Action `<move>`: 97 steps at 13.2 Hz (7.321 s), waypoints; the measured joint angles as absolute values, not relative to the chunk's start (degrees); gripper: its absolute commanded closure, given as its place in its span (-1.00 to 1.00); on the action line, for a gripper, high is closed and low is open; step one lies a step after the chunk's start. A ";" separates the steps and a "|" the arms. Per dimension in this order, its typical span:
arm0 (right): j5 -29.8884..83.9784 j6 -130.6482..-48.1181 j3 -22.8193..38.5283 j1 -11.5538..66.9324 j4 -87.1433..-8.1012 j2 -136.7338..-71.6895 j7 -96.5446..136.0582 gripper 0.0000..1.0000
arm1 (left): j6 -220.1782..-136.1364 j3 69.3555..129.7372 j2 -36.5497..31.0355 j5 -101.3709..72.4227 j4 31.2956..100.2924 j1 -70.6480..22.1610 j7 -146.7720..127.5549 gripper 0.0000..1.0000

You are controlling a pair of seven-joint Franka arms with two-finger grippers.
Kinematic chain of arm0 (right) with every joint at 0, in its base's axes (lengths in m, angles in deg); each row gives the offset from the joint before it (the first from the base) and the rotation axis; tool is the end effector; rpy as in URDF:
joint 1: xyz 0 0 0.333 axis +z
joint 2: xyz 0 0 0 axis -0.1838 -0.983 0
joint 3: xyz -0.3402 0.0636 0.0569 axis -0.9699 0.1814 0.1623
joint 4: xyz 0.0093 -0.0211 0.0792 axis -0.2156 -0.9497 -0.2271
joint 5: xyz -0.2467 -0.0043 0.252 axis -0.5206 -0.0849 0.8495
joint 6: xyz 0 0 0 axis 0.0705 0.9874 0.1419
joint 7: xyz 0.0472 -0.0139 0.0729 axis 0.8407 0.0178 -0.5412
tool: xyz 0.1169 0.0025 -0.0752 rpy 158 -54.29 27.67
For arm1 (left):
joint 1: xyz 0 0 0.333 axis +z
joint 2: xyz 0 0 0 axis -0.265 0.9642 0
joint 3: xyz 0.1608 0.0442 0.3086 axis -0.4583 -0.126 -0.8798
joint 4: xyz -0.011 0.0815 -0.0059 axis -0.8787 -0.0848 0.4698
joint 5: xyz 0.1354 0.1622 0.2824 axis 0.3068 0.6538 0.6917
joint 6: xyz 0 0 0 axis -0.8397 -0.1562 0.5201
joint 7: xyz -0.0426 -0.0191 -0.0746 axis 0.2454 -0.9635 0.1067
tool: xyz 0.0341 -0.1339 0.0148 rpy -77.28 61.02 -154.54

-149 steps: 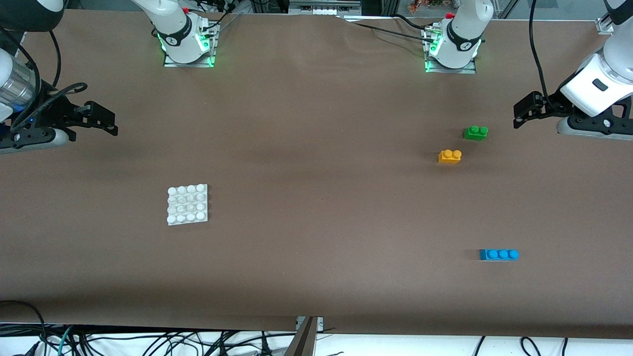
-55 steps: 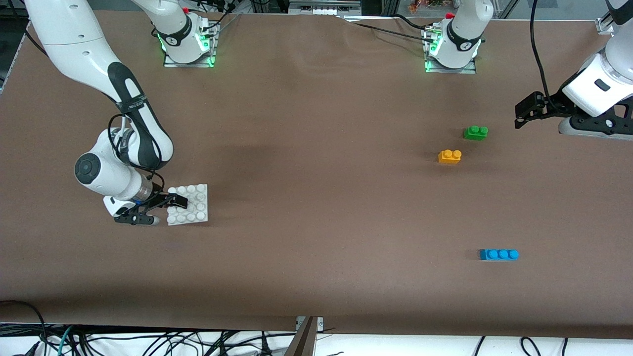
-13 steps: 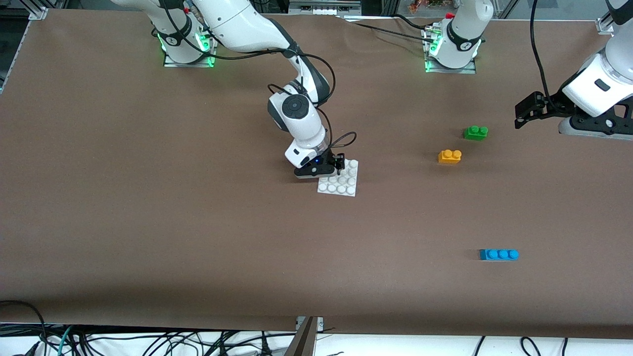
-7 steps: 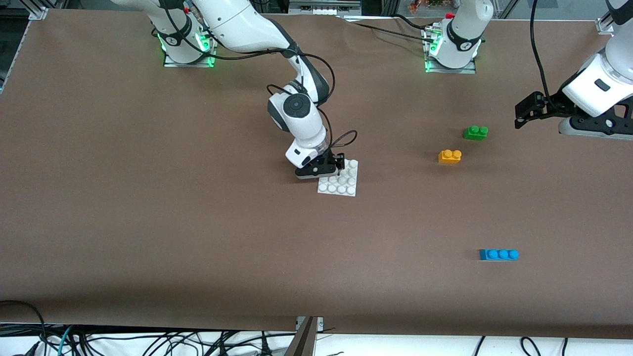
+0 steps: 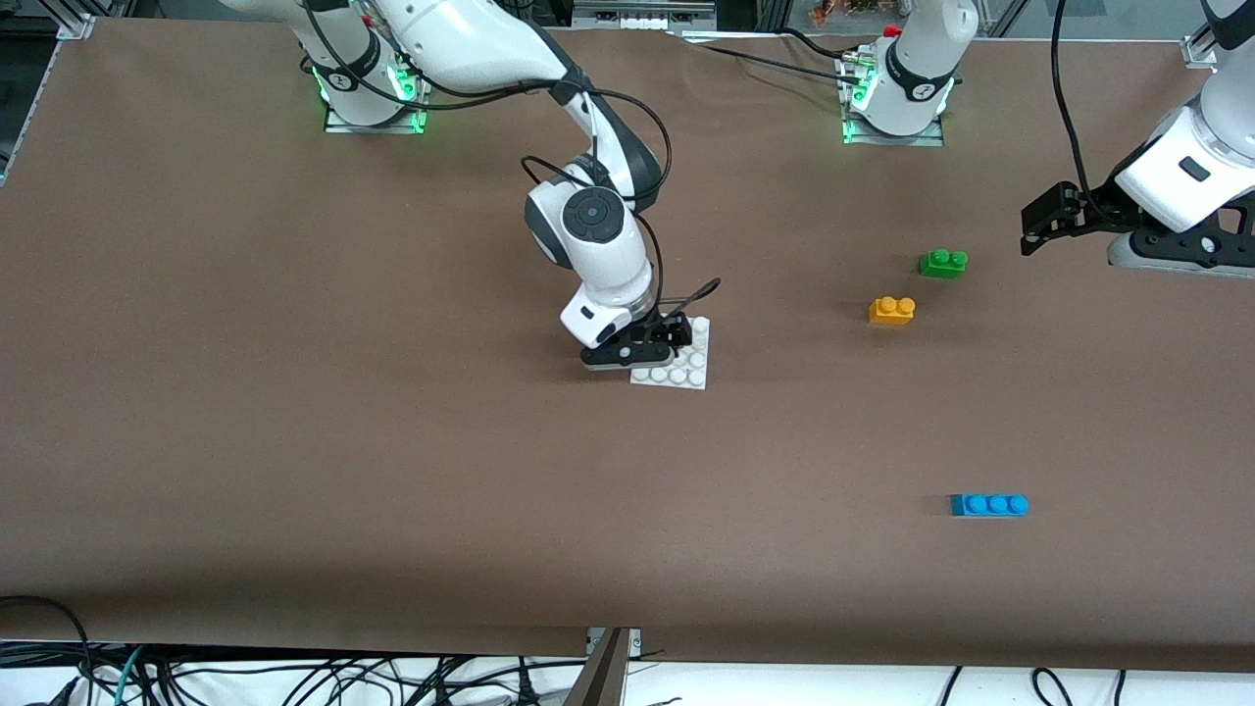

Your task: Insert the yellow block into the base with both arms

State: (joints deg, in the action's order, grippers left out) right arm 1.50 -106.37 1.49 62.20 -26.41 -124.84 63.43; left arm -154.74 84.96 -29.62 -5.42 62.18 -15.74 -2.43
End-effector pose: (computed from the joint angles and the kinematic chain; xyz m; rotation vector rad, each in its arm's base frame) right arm 0.5459 0.5165 0.3044 -2.9880 0.0412 -0.2136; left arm 0.5072 -0.0360 0.5989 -3.1358 0.1303 0.0328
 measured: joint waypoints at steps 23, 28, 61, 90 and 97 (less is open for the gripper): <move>-7.89 -64.60 11.26 19.02 -42.67 -80.07 36.23 -1.00 | -201.65 88.20 -17.72 -1.45 99.78 -15.90 -5.62 -1.00; -9.48 -64.57 11.96 19.00 -42.72 -80.08 36.14 -1.00 | -211.64 88.17 -13.72 -1.42 104.97 -15.50 -9.03 -1.00; -10.01 -63.74 12.07 18.78 -40.41 -83.29 30.33 -1.00 | -180.60 105.62 2.41 -2.39 61.89 -28.17 -35.39 0.74; -10.00 -63.83 12.08 18.78 -40.36 -83.36 30.33 -1.00 | -187.16 97.98 16.62 5.86 54.61 -42.57 -49.30 0.70; -10.00 -63.83 12.08 18.78 -40.36 -83.36 30.33 -1.00 | -187.20 97.95 16.67 5.87 54.61 -42.45 -45.67 0.63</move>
State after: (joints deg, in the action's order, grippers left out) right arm -10.00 -63.83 12.08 18.78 -40.36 -83.36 30.33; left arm -187.20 97.95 16.67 5.87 54.61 -42.45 -45.67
